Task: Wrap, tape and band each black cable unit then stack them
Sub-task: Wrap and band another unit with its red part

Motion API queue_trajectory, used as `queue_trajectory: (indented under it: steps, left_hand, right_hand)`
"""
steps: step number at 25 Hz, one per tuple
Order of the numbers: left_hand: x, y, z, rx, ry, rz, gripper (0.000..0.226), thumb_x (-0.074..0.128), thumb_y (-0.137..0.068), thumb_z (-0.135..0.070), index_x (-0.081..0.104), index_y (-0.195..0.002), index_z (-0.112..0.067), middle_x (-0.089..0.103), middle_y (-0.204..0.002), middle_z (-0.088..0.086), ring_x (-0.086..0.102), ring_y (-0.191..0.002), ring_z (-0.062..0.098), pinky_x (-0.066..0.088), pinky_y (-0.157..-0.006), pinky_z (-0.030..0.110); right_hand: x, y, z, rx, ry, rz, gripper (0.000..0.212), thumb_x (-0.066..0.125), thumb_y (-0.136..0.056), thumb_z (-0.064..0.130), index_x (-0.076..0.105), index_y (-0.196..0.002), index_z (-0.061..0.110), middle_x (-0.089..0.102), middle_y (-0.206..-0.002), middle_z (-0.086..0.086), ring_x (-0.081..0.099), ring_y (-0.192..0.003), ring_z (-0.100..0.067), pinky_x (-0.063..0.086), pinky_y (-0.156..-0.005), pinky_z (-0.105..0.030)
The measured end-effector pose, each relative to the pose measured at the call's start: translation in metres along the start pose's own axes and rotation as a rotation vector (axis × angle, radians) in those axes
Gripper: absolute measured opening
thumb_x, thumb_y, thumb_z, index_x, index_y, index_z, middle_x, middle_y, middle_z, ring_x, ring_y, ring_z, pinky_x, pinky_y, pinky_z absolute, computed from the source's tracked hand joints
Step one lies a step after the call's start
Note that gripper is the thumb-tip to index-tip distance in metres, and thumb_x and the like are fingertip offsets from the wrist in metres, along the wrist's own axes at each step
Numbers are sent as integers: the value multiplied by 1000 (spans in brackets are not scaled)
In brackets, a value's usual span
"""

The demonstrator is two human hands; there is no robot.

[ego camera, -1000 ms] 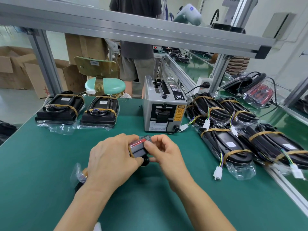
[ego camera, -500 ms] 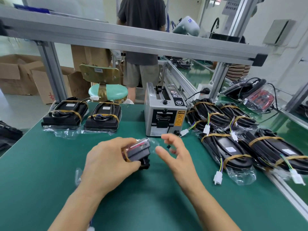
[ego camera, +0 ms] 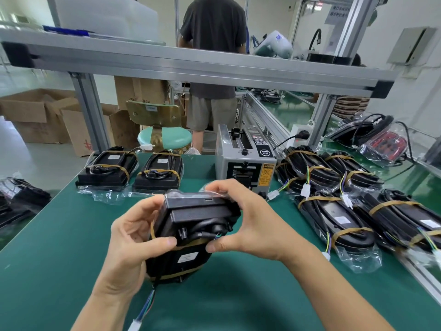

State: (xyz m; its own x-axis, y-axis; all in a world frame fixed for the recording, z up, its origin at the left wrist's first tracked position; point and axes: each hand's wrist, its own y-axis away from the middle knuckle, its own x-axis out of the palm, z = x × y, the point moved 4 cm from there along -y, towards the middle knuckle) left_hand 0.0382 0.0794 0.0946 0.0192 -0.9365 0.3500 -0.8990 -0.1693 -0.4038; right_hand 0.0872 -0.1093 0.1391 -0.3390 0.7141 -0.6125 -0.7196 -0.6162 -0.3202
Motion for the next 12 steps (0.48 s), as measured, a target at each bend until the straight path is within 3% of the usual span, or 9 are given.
queue_trajectory:
  steps: [4, 8, 10, 12]
  left_hand:
    - [-8, 5, -1, -56, -33, 43, 63, 65, -42, 12, 70, -100, -13, 70, -100, 10, 65, -92, 25, 53, -84, 29]
    - [-1, -3, -34, 62, -509, 291, 74, 83, -45, -21, 58, -114, -29, 50, -138, -2, 46, -130, 17, 35, -108, 36]
    - [9, -4, -40, 21, -546, 405, 81, 87, -48, -22, 58, -123, -25, 53, -136, -1, 55, -123, 19, 47, -97, 29]
    - [13, 0, -42, -44, -453, 368, 76, 90, -44, -24, 65, -116, -22, 63, -126, -1, 64, -111, 18, 53, -86, 24]
  right_hand:
    - [0, -13, 4, 20, 79, 128, 78, 89, -58, 11, 49, -123, 27, 52, -122, 15, 50, -112, 2, 38, -95, -13]
    - [-2, -22, 15, -26, 210, 182, 62, 88, -56, 9, 56, -106, 27, 51, -105, 10, 51, -93, -1, 40, -80, -15]
    - [2, -26, 22, -83, 219, 219, 60, 88, -55, 9, 58, -104, 27, 54, -94, 15, 51, -84, 3, 39, -73, -13]
    - [5, -26, 21, -76, 167, 260, 62, 87, -57, 8, 54, -105, 30, 55, -95, 18, 52, -85, 5, 42, -75, -15]
